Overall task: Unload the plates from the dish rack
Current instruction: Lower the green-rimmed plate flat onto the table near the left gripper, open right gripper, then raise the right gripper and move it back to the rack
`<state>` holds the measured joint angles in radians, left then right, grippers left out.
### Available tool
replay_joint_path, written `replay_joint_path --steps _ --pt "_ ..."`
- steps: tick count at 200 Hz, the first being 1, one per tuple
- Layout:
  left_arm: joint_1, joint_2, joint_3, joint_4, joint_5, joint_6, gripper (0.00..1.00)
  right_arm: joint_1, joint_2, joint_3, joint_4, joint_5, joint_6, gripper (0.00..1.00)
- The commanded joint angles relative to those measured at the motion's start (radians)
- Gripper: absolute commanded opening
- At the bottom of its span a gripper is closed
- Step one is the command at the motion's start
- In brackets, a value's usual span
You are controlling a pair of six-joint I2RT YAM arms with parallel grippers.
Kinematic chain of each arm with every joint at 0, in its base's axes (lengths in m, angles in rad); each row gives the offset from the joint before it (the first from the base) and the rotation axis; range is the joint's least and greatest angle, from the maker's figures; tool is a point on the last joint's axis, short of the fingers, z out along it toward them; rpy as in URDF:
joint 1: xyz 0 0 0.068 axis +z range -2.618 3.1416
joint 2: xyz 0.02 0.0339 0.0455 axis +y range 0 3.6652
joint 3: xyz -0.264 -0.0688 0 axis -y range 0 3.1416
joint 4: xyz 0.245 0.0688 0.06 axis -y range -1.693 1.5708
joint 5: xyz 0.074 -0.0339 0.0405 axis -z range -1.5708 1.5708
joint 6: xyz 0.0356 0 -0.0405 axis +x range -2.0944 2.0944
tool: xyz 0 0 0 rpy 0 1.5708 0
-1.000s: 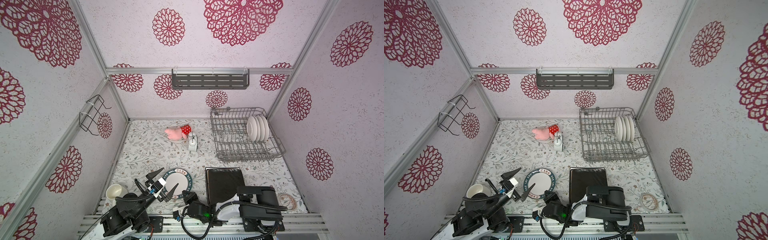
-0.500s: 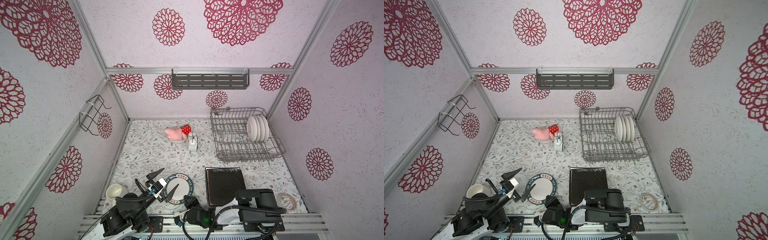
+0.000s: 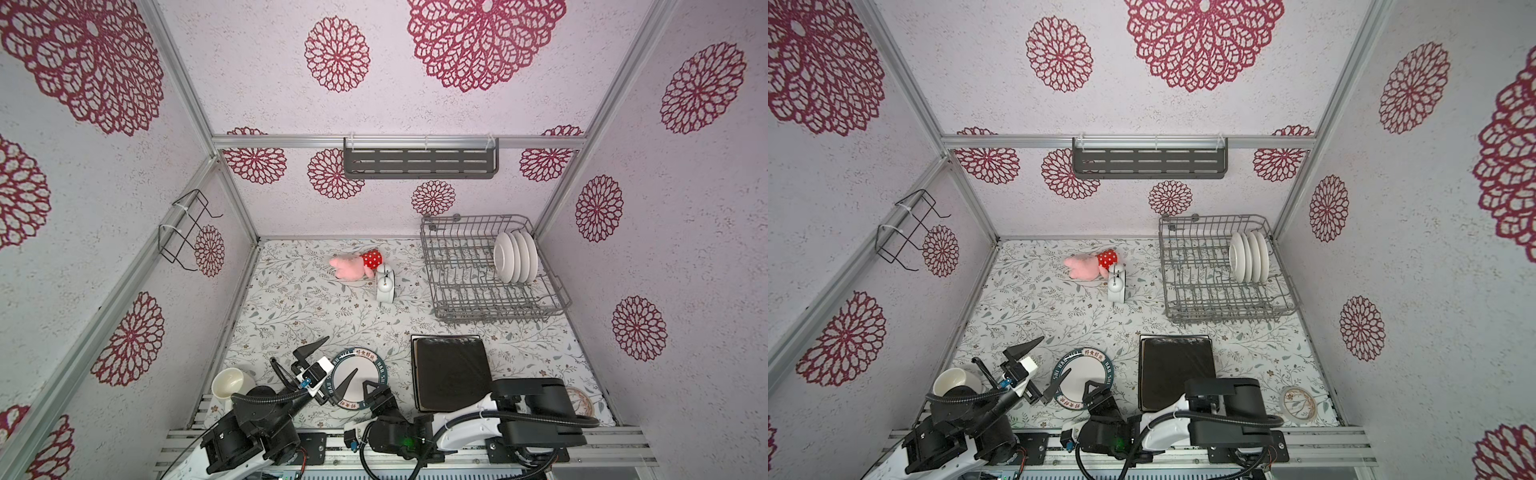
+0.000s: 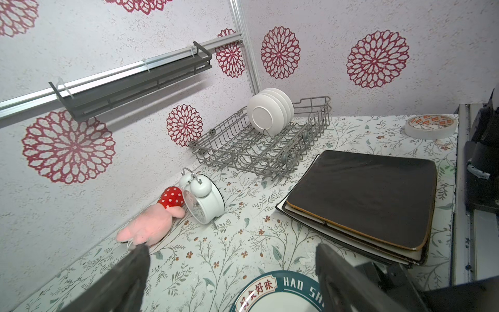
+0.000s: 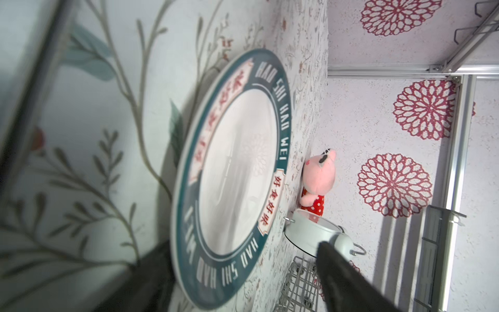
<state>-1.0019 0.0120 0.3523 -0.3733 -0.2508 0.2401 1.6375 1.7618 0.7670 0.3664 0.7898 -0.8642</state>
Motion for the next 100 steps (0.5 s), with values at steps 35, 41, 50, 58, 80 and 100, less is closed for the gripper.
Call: replay_joint_path --steps 35,41,50,58,80,100 --pt "-0.001 0.006 -0.010 0.001 -0.003 0.029 0.98 0.012 -0.259 0.123 -0.427 0.011 0.209 0.99" --pt "0.001 0.008 -0.010 0.005 -0.006 0.036 0.98 -0.001 -0.287 0.161 -0.455 0.071 0.244 0.99" --pt "0.002 0.008 -0.009 0.013 -0.017 0.039 0.99 -0.027 -0.317 0.225 -0.535 0.147 0.299 0.99" --pt "0.005 0.005 -0.008 0.022 -0.031 0.040 0.99 -0.054 -0.349 0.292 -0.626 0.207 0.356 0.99" --pt "0.018 0.000 -0.013 0.033 -0.043 0.051 0.99 -0.155 -0.469 0.396 -0.737 0.354 0.479 0.99" --pt "0.029 -0.003 -0.009 0.024 -0.034 0.050 0.99 -0.298 -0.675 0.392 -0.663 0.380 0.551 0.99"
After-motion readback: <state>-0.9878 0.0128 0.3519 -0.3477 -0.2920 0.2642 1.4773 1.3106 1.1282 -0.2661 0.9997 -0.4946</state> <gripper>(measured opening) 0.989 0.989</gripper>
